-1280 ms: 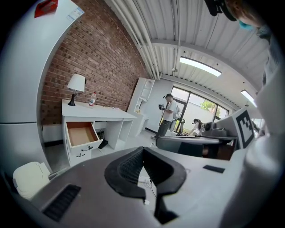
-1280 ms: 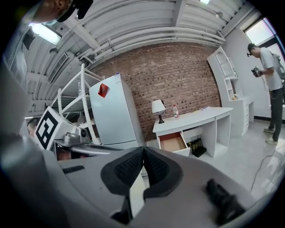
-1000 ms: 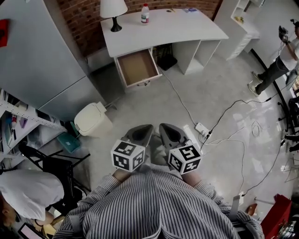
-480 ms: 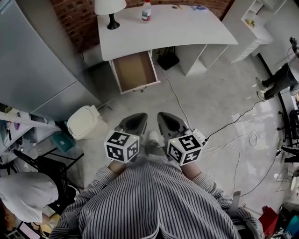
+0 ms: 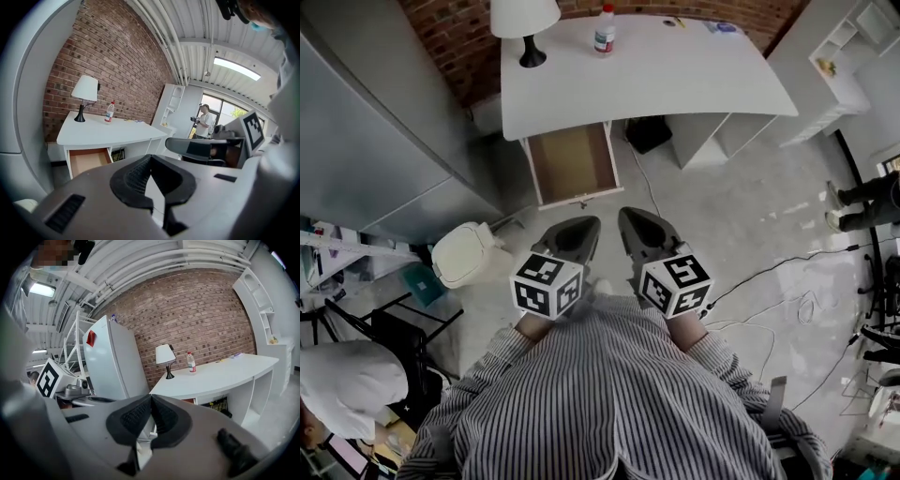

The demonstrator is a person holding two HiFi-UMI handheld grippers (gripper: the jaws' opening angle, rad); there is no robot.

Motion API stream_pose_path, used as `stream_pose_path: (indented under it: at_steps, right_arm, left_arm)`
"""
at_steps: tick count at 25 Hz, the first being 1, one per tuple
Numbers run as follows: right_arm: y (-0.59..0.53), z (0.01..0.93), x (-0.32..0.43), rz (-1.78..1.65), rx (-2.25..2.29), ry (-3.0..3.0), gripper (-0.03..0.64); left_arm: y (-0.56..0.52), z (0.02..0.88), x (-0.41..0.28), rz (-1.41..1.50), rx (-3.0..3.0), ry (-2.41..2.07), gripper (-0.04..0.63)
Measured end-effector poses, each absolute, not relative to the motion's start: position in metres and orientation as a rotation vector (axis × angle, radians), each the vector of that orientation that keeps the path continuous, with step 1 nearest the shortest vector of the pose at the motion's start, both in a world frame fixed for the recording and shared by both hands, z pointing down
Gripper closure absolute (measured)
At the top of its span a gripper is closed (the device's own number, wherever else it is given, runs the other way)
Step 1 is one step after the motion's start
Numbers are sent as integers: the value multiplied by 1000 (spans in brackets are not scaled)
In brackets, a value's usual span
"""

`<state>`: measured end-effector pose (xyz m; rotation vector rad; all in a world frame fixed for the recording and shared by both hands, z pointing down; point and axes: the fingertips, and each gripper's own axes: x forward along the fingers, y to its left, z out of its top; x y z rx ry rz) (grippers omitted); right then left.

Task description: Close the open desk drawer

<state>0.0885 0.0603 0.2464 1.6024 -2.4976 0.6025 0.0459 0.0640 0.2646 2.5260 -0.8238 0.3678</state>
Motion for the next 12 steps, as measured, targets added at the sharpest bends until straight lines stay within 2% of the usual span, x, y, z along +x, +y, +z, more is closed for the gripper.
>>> stream_pose_path:
  at_steps: [12]
  right_arm:
    - [23, 265, 104, 693, 1513, -2530, 600]
  left_arm:
    - [35, 279, 62, 384, 2462, -869, 583]
